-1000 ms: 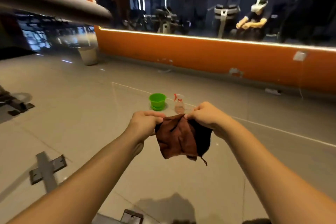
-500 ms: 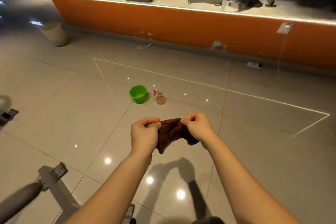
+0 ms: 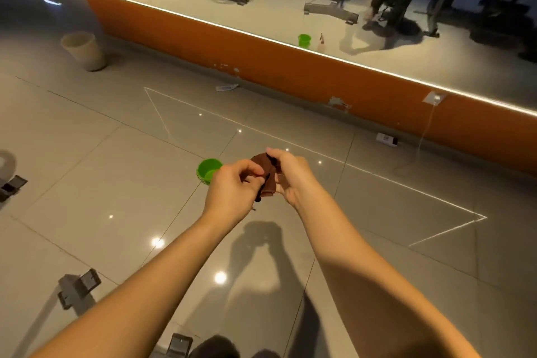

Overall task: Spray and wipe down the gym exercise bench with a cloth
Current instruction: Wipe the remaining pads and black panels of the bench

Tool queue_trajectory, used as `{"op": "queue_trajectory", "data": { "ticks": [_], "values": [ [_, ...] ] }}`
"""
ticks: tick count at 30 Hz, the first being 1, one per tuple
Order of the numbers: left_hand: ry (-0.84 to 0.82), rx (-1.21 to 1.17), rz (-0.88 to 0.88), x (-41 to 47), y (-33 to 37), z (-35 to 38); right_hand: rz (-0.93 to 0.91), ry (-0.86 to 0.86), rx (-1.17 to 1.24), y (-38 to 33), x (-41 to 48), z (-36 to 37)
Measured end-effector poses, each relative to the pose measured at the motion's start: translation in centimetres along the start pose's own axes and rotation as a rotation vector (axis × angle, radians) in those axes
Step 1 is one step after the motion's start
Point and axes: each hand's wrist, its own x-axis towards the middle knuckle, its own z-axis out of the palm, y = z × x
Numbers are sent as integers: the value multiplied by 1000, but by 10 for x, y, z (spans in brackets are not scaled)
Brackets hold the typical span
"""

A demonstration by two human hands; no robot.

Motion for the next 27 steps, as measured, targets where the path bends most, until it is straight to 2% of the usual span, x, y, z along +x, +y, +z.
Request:
{"op": "queue_trajectory", "data": {
  "ticks": [3,6,11,14,16,18,23,27],
  "values": [
    [-12,4,12,30,-2,-10,-22,-3,-28,-20,30,22],
    [-28,-89,-21,71,-20,-25,-15,20,-86,-33,76,49],
    [164,-332,-234,174,-79,-67,55,-90,-193,-55,158,100],
    [5,-496,-485,235,-116,-91,102,-228,-245,-67,204,132],
    [-133,-586,-586,269,-140,-98,126,-301,-259,-69,240,151],
    [-174,-600,-678,297,-162,-101,158,-317,-265,-69,278,165],
    [-12,-568,-828,368,-232,-89,210,-202,-356,-45,386,196],
    [95,-520,-915,428,-296,-60,126,-216,-601,1,490,228]
  ]
}}
